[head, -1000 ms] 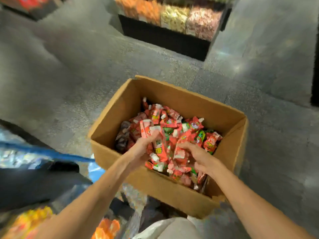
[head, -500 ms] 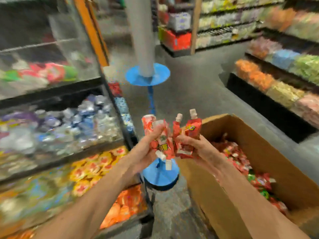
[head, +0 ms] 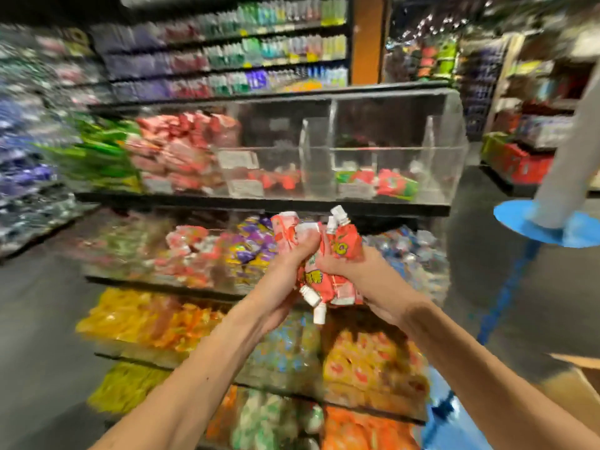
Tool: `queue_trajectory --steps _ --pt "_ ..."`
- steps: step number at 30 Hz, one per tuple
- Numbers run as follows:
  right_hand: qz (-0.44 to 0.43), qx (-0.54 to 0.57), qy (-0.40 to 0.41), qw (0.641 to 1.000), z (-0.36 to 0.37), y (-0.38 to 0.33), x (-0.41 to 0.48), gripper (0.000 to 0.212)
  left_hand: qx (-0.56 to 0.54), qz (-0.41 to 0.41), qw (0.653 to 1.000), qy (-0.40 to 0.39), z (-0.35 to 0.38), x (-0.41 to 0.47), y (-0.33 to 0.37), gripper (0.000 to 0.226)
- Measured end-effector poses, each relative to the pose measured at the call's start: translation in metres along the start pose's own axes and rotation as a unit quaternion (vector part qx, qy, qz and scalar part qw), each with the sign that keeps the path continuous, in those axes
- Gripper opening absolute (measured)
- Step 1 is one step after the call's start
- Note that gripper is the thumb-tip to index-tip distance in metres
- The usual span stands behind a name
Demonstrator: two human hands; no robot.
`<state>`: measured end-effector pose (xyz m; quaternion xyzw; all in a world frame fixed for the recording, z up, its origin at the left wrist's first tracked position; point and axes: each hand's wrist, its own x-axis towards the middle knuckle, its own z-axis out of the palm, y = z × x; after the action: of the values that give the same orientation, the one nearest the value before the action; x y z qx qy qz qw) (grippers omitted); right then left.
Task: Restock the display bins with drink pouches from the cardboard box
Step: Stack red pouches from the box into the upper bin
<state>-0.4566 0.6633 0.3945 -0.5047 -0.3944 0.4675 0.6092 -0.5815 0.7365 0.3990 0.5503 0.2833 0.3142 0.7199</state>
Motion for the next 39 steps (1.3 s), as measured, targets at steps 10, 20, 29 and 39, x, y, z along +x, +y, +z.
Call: queue_trajectory --steps 10,20,29,39 --pt "-0.074 0.018 0.031 0.997 0.116 -0.036 0.078 0.021 0.059 0.082 0.994 0.033 -0.097 0.023 0.092 0.067" --pt "-0.027 0.055 0.055 0.997 0.090 -0.068 0.159 0.012 -0.101 0.021 0.995 -0.015 -0.102 0.107 0.133 0.056" --pt "-0.027 0.035 0.030 0.999 0.063 -0.101 0.241 0.015 0.022 0.089 0.991 0.095 -0.117 0.170 0.190 0.025" --pt "-0.023 0.024 0.123 0.992 0.032 -0.128 0.301 0.026 0.193 0.155 0.967 0.059 -0.155 0.259 0.232 0.024"
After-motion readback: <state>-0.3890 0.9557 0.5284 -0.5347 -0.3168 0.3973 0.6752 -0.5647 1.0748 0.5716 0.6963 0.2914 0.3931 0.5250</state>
